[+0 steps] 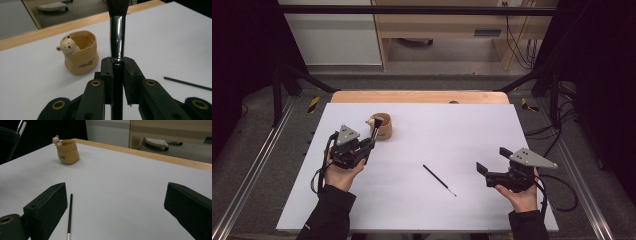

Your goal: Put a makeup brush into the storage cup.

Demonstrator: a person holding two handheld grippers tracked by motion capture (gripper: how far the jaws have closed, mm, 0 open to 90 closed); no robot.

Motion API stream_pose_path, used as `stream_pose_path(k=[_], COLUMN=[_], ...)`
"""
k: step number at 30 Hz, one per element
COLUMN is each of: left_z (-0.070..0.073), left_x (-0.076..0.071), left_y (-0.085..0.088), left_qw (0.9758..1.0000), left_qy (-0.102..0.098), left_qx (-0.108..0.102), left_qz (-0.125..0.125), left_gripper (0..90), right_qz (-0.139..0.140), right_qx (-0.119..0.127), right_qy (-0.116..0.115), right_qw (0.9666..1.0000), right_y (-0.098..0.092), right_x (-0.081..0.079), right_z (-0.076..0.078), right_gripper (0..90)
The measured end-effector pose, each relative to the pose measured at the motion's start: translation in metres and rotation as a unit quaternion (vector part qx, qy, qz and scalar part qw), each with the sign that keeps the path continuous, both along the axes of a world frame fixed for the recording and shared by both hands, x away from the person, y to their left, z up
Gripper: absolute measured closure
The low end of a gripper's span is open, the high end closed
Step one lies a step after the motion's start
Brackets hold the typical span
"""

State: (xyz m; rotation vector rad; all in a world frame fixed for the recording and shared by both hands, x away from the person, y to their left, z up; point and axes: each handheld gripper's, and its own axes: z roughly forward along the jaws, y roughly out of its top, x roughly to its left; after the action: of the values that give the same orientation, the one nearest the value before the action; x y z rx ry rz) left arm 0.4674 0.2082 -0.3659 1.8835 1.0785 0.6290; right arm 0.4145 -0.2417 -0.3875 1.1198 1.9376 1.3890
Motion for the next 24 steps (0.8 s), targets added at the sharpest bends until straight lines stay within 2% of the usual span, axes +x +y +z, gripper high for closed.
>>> stream_pose_path(k=[10,24], left_z=[0.007,0.01], left_x=[0.005,0.018], left_y=[-0.003,-0.007], left_qw=[0.999,0.9969], left_qy=[-0.035,-0.06], left_qx=[-0.025,-0.049], left_qz=[0.009,0.018], left_gripper=[78.8,78.8], right_qz=[-0.001,0.001], right_qx=[0.003,0.002], right_qy=[0.001,0.0], right_qw=[1.0,1.0], right_y=[-0.001,0.0], right_x=[0.0,0.0], right_z=[0.0,0.0], right_gripper=[5.1,5.1])
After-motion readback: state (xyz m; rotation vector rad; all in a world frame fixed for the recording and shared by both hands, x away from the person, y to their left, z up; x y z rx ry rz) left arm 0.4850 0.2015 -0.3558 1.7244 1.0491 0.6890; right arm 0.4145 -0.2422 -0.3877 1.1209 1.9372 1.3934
